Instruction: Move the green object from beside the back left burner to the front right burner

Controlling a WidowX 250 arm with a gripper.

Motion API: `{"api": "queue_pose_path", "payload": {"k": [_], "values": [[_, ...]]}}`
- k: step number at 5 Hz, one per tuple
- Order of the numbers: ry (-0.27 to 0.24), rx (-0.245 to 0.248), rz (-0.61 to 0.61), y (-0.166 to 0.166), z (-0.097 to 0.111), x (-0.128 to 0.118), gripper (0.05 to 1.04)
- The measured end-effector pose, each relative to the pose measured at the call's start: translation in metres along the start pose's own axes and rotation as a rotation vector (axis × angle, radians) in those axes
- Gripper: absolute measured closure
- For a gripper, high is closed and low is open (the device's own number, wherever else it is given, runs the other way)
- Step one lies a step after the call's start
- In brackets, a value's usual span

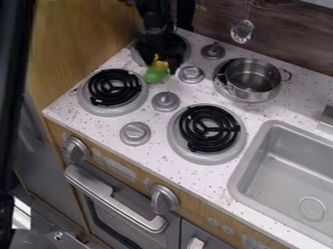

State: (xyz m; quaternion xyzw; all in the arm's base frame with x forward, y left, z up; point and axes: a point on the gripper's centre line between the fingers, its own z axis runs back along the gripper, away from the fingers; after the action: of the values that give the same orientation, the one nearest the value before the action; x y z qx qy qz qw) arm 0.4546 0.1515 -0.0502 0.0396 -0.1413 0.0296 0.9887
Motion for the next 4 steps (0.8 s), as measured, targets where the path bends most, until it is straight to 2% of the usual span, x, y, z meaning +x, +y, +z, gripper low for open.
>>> {"api": "queue_pose_path", "payload": {"k": [1, 2, 3, 4], "values": [[0.043, 0.002, 0.004, 0.001, -0.011, -0.003, 0.084], [0.045, -0.02, 0.018, 0.0, -0.013, -0.005, 0.132], [0.032, -0.031, 0.017, -0.003, -0.015, -0.008, 0.333], [-0.007, -0.077, -0.004, -0.017, -0.007, -0.008, 0.336]]}}
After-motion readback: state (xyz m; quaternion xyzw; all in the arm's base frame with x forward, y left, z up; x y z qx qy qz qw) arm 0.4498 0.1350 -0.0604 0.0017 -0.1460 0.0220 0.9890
